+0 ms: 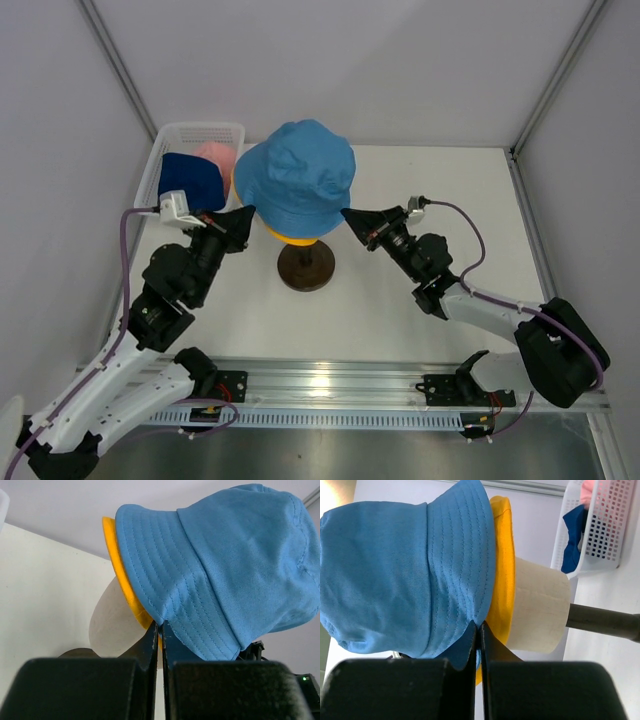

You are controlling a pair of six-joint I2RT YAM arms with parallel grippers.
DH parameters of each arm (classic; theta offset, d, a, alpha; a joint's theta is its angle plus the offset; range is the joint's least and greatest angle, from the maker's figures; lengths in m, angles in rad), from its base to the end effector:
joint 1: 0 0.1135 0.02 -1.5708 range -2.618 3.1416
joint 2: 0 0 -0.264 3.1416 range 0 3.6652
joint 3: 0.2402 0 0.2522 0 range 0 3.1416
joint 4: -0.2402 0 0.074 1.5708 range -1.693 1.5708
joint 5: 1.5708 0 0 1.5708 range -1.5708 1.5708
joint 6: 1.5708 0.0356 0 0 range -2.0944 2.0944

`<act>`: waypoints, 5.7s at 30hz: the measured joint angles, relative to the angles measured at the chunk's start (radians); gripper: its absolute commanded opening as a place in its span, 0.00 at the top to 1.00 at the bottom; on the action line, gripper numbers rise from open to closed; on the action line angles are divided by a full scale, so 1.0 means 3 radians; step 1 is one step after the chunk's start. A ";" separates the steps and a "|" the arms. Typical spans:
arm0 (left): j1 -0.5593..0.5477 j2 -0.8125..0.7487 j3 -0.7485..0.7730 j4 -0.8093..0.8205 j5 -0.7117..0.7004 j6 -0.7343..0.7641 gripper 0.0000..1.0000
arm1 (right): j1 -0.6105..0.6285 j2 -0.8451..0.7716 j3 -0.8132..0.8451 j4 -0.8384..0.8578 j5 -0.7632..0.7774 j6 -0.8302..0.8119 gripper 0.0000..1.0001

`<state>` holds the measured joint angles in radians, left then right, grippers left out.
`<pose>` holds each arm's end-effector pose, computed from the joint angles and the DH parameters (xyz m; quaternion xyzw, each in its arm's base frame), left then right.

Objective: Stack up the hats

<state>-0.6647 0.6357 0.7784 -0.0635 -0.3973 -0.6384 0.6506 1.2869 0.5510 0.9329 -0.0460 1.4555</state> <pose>0.1250 -0.0804 0.3729 -0.1362 0.6671 -0.3302 0.6538 0.2181 0.1681 0.2684 0.2320 0.5903 0.6789 0.3699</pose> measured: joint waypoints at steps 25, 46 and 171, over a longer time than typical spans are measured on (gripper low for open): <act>0.0195 -0.0272 0.0037 -0.1036 0.0123 0.0009 0.68 | -0.0240 0.0623 0.1108 -0.0874 -0.0206 -0.1128 1.00; 0.0815 0.0437 0.0940 -0.0867 -0.0150 0.0320 0.31 | -0.0359 0.0483 0.0844 -0.1408 -0.0482 -0.1514 0.38; -0.0064 0.3165 0.5315 -0.2275 0.1429 0.2103 0.99 | -0.0458 0.0017 0.2843 -0.2247 -0.0799 -0.1823 0.23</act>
<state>-0.6838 1.5852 2.3730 -0.7460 0.0315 -0.0074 0.5133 1.2919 1.4040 0.2588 -0.2855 0.9085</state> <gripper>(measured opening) 0.011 0.749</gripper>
